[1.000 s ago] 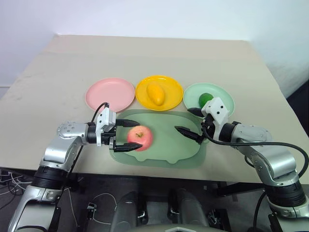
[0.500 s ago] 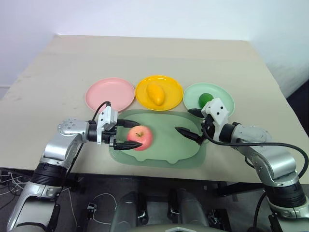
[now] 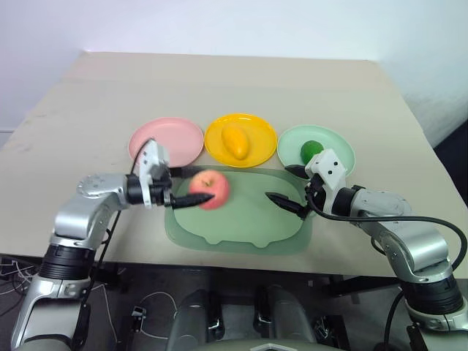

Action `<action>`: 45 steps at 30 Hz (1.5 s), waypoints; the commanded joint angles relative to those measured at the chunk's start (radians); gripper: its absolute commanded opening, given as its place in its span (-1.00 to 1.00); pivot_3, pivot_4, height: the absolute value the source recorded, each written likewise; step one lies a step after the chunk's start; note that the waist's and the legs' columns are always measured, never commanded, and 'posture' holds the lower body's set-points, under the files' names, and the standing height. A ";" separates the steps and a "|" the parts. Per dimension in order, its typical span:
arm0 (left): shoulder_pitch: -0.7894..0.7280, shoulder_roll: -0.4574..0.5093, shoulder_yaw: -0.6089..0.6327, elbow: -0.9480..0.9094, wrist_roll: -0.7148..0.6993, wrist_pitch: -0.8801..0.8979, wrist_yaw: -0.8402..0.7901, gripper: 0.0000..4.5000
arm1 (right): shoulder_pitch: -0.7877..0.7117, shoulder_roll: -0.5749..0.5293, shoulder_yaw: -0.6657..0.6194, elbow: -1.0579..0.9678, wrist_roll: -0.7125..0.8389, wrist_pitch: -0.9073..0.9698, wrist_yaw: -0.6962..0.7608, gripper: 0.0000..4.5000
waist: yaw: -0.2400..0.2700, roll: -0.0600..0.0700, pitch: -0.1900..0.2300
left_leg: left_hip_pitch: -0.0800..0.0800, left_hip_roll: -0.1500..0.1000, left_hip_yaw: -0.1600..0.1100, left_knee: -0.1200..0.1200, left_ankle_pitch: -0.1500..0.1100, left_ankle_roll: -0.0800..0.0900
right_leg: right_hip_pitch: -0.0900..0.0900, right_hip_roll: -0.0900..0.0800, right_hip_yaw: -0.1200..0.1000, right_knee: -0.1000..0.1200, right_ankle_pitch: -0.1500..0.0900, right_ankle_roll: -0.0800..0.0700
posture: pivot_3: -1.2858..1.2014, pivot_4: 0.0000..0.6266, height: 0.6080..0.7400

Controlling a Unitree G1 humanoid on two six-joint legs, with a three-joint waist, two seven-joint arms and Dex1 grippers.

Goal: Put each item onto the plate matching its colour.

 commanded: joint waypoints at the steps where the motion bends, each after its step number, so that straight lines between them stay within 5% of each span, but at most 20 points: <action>1: -0.020 -0.006 0.082 0.044 0.007 -0.061 0.061 0.58 | -0.007 0.002 -0.005 -0.026 0.003 -0.025 0.003 1.00 | 0.000 0.000 0.000 | 0.000 0.000 0.000 0.000 0.000 0.000 | 0.000 0.000 0.000 0.000 0.000 0.000 | 0.03 -0.52 0.33; 8: -0.137 -0.019 0.072 0.384 0.235 -0.272 0.289 0.58 | -0.022 0.023 0.004 -0.017 0.017 -0.032 0.013 1.00 | 0.002 0.000 0.000 | 0.000 0.000 0.000 0.000 0.000 0.000 | 0.000 0.000 0.000 0.000 0.003 -0.001 | 0.03 -0.52 0.33; 22: -0.355 -0.098 0.060 0.777 0.343 -0.360 0.441 0.58 | -0.028 0.024 0.008 0.000 0.005 -0.045 0.016 1.00 | -0.002 -0.001 0.001 | -0.001 0.000 0.000 0.000 0.000 0.001 | 0.000 0.001 -0.001 0.001 0.004 0.000 | 0.03 -0.52 0.33; 25: -0.376 -0.100 0.054 0.830 0.364 -0.395 0.443 0.99 | -0.027 0.025 0.009 0.006 0.002 -0.050 0.014 1.00 | -0.001 -0.001 0.000 | -0.001 0.000 0.000 0.001 0.000 0.001 | 0.000 0.001 -0.001 0.001 0.004 0.001 | 0.03 -0.52 0.33; 28: -0.391 -0.107 0.060 0.857 0.371 -0.405 0.447 0.99 | -0.026 0.026 0.011 0.011 0.000 -0.057 0.013 1.00 | 0.000 -0.001 0.001 | 0.000 0.000 0.000 0.001 -0.001 0.001 | 0.000 0.000 -0.001 0.001 0.004 0.000 | 0.03 -0.52 0.33; 37: -0.336 -0.076 0.107 0.718 0.320 -0.399 0.413 0.99 | -0.023 0.030 0.009 0.016 -0.002 -0.069 0.018 1.00 | -0.002 -0.002 0.001 | -0.001 0.000 0.000 0.001 0.000 0.001 | 0.000 0.000 -0.001 0.001 0.004 0.001 | 0.03 -0.52 0.33; 45: -0.103 0.005 0.197 0.295 0.183 -0.241 0.340 0.99 | -0.020 0.040 0.011 0.026 0.004 -0.090 0.031 1.00 | -0.006 -0.002 0.001 | 0.000 0.000 0.000 0.000 0.000 0.001 | 0.000 0.001 -0.001 0.002 0.004 0.001 | 0.03 -0.52 0.33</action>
